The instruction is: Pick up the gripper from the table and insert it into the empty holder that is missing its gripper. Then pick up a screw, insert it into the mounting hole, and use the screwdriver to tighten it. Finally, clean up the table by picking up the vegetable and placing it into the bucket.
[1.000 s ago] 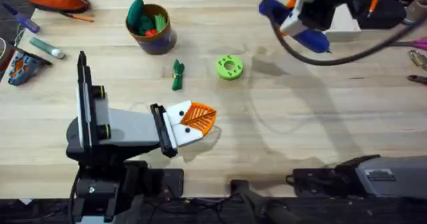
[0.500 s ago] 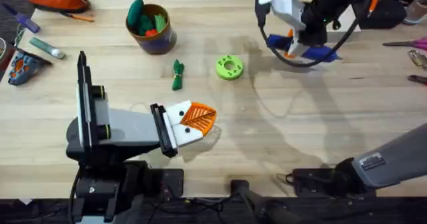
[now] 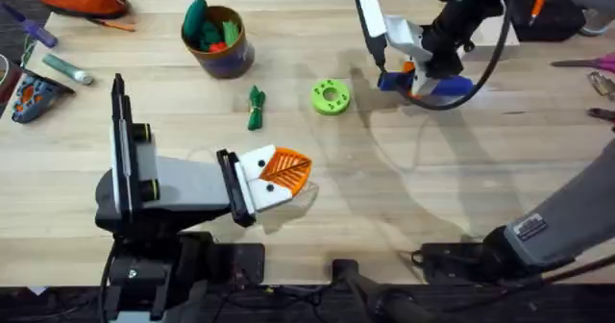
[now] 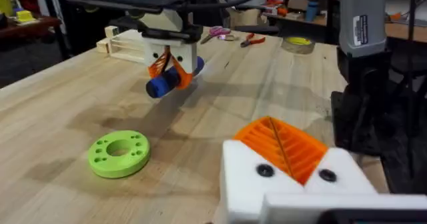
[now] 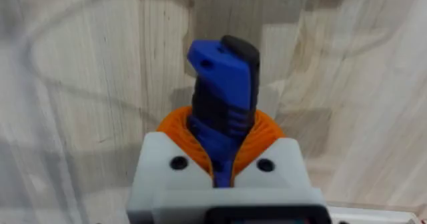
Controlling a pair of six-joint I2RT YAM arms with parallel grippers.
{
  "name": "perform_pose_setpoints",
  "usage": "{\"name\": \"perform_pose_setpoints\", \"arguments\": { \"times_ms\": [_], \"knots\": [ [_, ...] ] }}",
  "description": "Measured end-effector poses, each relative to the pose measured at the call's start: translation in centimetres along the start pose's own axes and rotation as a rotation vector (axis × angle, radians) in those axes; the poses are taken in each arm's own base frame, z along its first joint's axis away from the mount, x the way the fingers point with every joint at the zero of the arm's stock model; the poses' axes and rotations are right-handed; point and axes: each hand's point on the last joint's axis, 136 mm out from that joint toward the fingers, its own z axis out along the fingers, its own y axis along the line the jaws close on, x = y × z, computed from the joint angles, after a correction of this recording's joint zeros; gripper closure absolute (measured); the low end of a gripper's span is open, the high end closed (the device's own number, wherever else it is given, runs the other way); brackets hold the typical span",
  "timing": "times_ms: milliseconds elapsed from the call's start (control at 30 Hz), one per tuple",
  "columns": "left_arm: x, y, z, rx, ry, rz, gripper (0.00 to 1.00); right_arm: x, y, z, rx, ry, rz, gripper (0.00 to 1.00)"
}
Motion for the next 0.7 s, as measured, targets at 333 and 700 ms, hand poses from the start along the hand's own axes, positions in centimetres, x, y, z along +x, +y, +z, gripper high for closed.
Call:
{"name": "perform_pose_setpoints", "arguments": {
  "times_ms": [333,700],
  "knots": [
    [0.0,0.0,0.0,0.000,0.000,0.000,0.989,0.2,0.4,2.1,-0.049,0.003,-0.013,0.907],
    [0.0,0.0,0.0,0.000,0.000,0.000,0.989,0.7,1.0,3.8,-0.053,0.017,-0.014,0.907]
  ]
}}
